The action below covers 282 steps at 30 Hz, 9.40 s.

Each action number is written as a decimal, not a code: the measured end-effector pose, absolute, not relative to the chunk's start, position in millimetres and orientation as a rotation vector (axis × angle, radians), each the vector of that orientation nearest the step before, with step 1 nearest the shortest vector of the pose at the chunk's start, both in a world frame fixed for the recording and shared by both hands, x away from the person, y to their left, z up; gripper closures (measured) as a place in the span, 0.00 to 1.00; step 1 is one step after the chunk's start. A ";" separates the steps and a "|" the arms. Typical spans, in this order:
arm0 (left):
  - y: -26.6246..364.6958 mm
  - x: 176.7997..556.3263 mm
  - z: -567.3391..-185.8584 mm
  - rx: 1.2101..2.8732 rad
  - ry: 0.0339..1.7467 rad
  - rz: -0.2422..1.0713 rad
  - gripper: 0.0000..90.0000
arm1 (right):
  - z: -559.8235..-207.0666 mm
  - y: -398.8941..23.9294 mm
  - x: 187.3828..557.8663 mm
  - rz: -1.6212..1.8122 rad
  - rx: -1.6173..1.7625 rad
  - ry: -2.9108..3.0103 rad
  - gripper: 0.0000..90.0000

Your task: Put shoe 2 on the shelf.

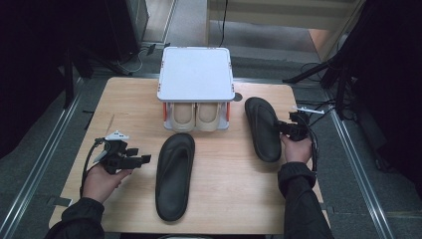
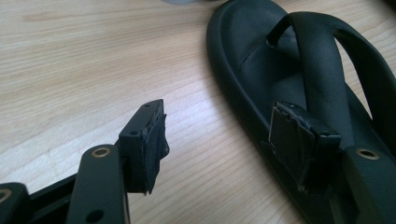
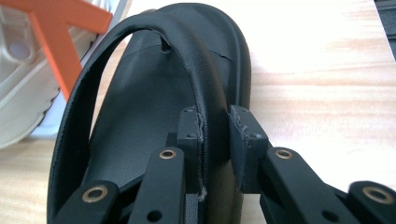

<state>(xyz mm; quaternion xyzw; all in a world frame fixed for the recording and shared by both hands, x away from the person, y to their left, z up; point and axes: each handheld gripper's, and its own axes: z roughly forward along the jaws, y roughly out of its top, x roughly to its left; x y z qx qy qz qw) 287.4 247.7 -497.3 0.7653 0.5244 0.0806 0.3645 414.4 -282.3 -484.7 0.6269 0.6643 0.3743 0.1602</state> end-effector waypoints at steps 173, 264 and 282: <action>226.0 285.7 -489.4 2.017 1.185 0.136 0.45 | -491.0 -112.5 279.8 1.310 1.328 2.285 0.63; 272.7 286.5 -495.9 1.936 1.348 0.189 0.43 | -478.1 -104.6 286.4 1.288 0.984 2.644 0.84; 285.8 273.4 -498.6 1.905 1.418 0.206 0.42 | -460.3 -97.3 330.0 1.290 0.686 2.906 0.84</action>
